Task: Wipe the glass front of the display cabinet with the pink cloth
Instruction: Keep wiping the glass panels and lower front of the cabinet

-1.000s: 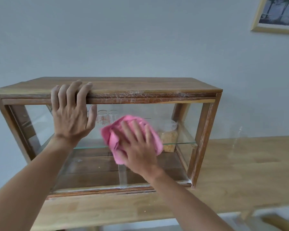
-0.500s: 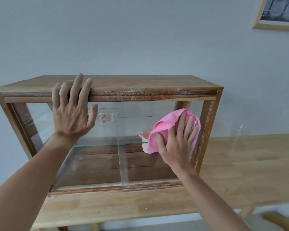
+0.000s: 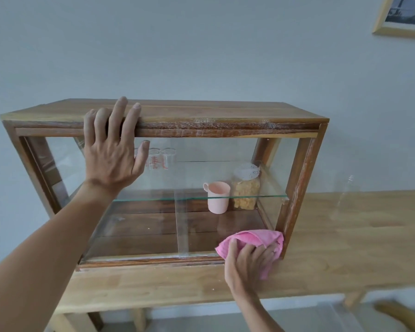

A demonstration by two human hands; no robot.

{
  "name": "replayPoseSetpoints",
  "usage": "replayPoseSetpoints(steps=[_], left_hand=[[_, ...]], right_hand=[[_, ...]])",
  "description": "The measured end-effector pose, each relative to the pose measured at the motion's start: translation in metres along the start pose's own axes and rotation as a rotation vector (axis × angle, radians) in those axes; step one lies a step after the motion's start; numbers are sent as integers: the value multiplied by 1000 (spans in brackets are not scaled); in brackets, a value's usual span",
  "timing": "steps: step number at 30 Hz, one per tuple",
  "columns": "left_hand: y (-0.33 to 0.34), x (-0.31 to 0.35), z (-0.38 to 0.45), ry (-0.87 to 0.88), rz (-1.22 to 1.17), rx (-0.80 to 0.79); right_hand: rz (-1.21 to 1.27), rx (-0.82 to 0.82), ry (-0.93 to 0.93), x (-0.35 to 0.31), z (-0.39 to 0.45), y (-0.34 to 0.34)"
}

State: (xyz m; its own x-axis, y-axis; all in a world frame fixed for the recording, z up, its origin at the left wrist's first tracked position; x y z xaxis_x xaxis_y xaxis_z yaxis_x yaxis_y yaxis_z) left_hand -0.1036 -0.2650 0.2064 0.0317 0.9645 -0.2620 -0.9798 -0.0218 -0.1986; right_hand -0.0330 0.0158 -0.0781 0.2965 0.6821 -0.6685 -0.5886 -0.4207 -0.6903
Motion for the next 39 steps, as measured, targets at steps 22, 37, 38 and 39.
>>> replayPoseSetpoints(steps=[22,37,38,39], left_hand=[[5,-3,-2,12,17,8],[-10,4,-2,-13,5,-118],[-9,3,-2,-10,2,-119],[-8,2,-2,-4,0,-116]], right_hand=[[-49,303,-560,-55,69,-68],[779,-278,390,-140,-72,47],[779,-321,395,-145,-78,53],[780,-346,393,-148,-79,57]])
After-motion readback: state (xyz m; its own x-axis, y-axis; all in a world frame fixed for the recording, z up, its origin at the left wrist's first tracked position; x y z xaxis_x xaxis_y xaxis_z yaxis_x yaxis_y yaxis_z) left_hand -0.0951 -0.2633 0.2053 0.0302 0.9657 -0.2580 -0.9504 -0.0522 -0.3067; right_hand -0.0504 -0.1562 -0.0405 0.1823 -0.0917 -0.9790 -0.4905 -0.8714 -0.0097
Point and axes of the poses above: each hand's wrist, its own z-axis towards the middle knuckle, its own y-axis out of the palm, x = y × z, the point moved 4 cm from there along z, towards the middle knuckle, and after that the axes turned 6 degrees about z, right-handed, at the moved point
